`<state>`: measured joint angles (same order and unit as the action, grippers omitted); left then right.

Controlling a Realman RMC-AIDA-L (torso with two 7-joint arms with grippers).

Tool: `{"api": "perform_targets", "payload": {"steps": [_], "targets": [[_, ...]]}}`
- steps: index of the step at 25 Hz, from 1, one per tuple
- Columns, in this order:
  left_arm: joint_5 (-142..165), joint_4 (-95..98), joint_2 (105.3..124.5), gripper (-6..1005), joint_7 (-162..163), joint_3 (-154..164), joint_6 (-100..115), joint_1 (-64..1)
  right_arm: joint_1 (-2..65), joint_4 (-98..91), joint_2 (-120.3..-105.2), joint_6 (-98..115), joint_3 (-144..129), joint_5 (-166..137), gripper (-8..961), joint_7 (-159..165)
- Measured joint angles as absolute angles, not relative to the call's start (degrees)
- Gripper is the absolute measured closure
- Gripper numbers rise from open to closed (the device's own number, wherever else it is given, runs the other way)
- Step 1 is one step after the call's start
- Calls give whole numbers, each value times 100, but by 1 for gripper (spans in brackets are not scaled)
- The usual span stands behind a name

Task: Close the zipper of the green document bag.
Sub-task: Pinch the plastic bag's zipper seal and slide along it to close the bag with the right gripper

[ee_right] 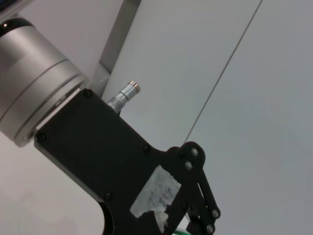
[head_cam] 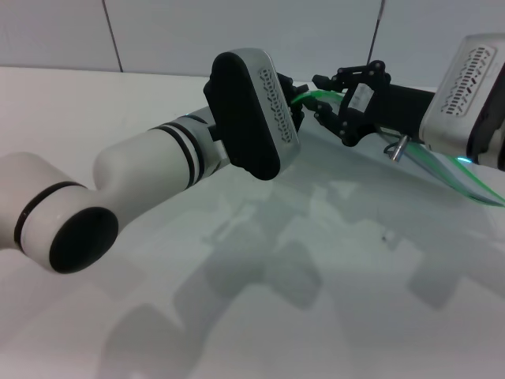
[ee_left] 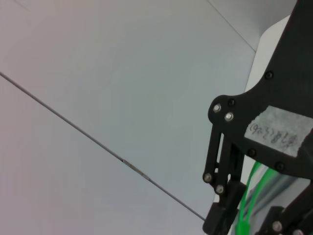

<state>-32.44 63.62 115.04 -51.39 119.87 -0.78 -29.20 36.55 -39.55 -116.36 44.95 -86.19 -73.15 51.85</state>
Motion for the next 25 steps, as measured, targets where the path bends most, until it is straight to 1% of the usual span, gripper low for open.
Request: {"api": "perform_targets", "payload": {"steps": [6,11,25], "targets": [[-3242,6364,11504,944,-5141,11987,-78,-2917,3656,-3955,-11637,4476,-8617,-7306,655,5185],[-3242,6364,11504,944,-5148,11987,-77,-2888,3651,-3989,-11637,4509,-8615,-7305,730,5189],[-3243,6363,11486,945,-5150,11987,-79,-2873,3652,-4007,-11628,4729,-8620,-7315,732,5226]]}}
